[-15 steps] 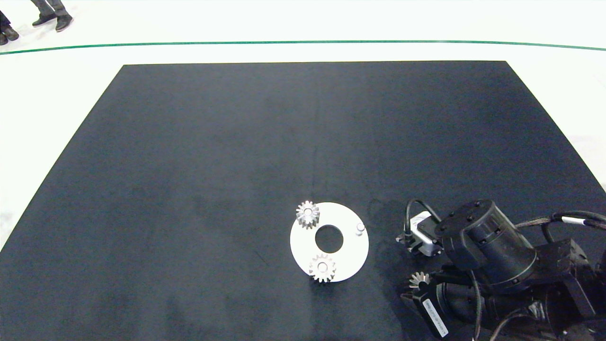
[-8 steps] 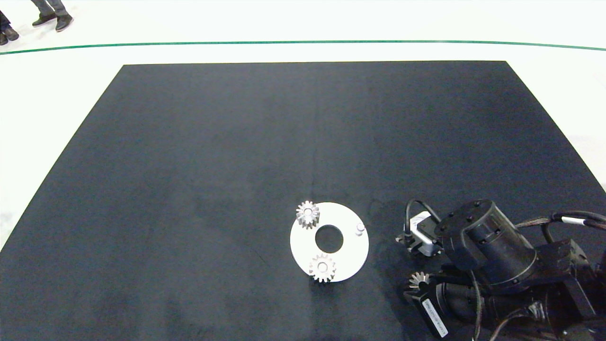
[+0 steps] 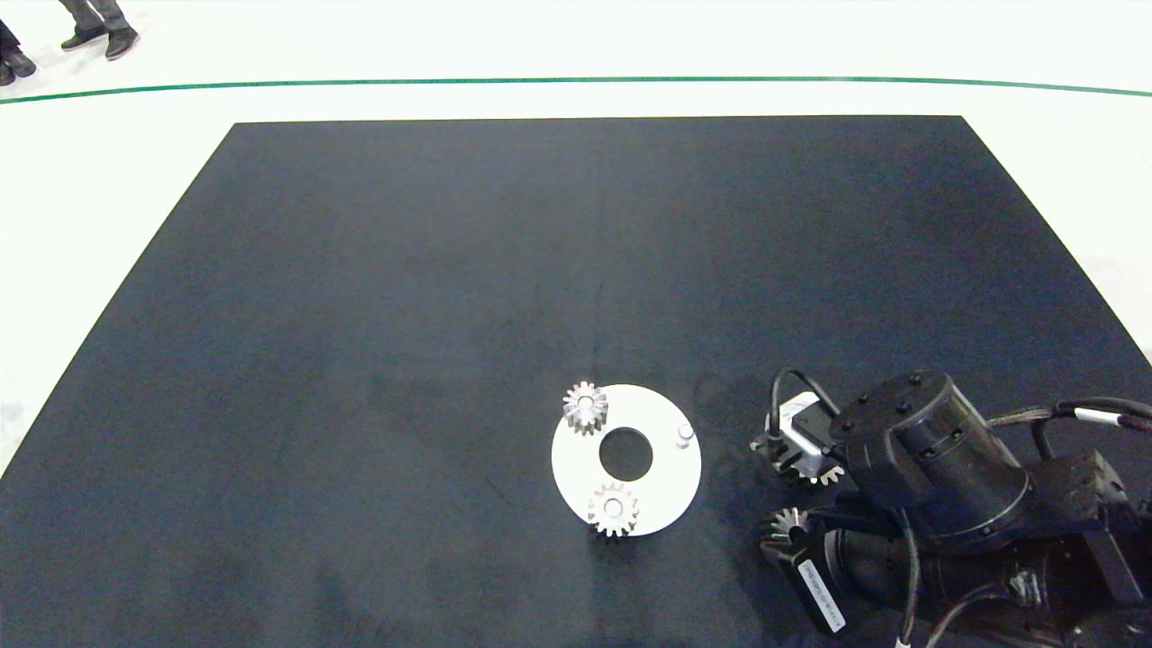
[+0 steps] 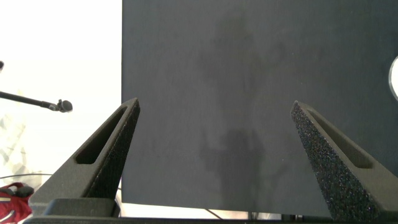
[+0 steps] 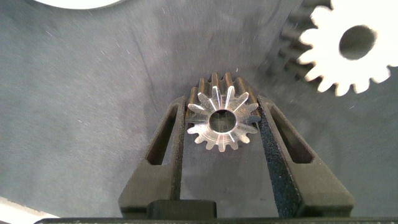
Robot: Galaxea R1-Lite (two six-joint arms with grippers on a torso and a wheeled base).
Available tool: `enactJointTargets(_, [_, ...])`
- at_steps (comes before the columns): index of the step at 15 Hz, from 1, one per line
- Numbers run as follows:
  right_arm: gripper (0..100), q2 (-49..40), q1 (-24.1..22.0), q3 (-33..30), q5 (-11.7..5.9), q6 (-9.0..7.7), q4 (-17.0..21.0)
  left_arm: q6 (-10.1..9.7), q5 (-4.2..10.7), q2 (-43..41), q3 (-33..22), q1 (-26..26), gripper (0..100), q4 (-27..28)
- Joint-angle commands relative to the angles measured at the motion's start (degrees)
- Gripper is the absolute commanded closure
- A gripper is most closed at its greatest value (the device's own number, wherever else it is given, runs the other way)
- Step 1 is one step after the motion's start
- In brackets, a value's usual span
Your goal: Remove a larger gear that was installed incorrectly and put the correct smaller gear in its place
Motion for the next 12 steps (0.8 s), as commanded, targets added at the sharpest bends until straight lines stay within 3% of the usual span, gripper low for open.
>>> enactJointTargets(1, [75,-2.09,0.54,-6.25,-0.17,-0.16,0.84,0.07,0.06,-0.02,0.02,0.04,0,0.30])
enactJointTargets(3, [75,-1.39,0.28,-14.86,-0.17,-1.66,5.76,0.07,0.06,-0.02,0.02,0.04,0,0.30])
enactJointTargets(9, [75,9.25,0.72,-39.56,0.00,-1.92,28.08,0.07,0.06,-0.11,0.02,0.04,0,0.30])
enactJointTargets(12, [75,12.68,1.51,-42.02,-0.17,-1.75,28.79,0.07,0.06,-0.11,0.02,0.04,0,0.30])
